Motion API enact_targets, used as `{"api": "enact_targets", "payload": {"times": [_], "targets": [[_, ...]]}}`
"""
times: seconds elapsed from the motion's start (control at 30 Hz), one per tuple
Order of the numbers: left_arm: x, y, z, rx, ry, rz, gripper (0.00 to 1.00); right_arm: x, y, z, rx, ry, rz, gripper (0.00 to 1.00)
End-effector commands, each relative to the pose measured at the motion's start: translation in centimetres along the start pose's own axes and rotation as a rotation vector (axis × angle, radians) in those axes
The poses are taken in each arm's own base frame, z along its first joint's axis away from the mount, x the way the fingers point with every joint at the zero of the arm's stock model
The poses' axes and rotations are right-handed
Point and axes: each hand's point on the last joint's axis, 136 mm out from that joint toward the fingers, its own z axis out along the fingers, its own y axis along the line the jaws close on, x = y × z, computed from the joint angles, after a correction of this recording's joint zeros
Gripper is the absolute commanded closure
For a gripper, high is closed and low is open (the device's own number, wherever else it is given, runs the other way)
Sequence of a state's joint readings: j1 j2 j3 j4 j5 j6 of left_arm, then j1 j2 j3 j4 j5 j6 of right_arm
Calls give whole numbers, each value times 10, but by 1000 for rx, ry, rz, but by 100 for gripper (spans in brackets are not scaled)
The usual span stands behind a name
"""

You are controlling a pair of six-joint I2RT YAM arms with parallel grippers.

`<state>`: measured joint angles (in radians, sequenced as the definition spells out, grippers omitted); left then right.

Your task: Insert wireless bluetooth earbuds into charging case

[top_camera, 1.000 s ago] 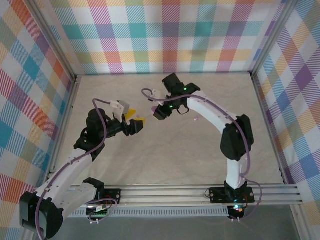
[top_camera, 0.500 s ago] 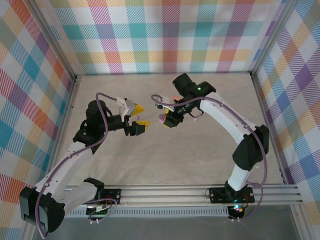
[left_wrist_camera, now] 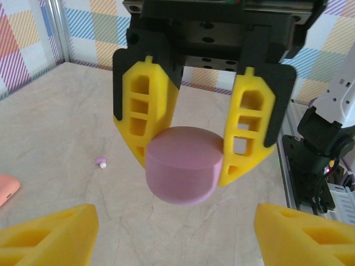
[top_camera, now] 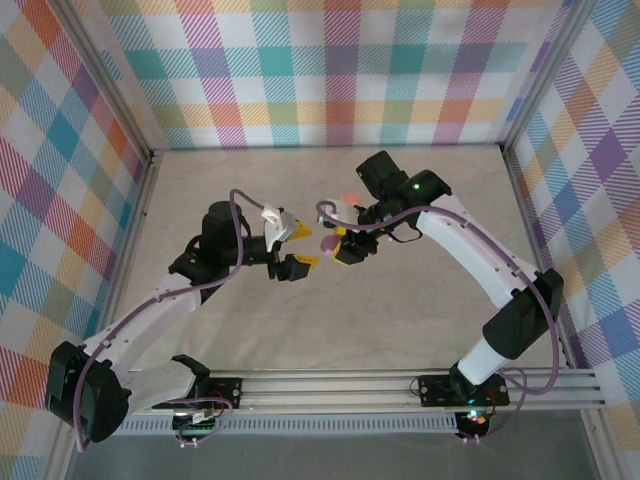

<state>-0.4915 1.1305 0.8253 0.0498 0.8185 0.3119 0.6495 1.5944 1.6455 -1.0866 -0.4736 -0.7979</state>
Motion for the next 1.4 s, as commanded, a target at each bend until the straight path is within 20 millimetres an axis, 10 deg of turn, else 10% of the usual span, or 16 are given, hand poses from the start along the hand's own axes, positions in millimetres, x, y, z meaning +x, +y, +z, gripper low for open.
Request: {"api": "enact_targets", "payload": {"times": [0.0,1.37], "targets": [[-22,-4,2,25,-52,79,26,-10,18,-9,-40,-50,-69,68],[-21,-24,21,180,-15,81,47,-10,27,-9,-59,-45,-125,70]]}}
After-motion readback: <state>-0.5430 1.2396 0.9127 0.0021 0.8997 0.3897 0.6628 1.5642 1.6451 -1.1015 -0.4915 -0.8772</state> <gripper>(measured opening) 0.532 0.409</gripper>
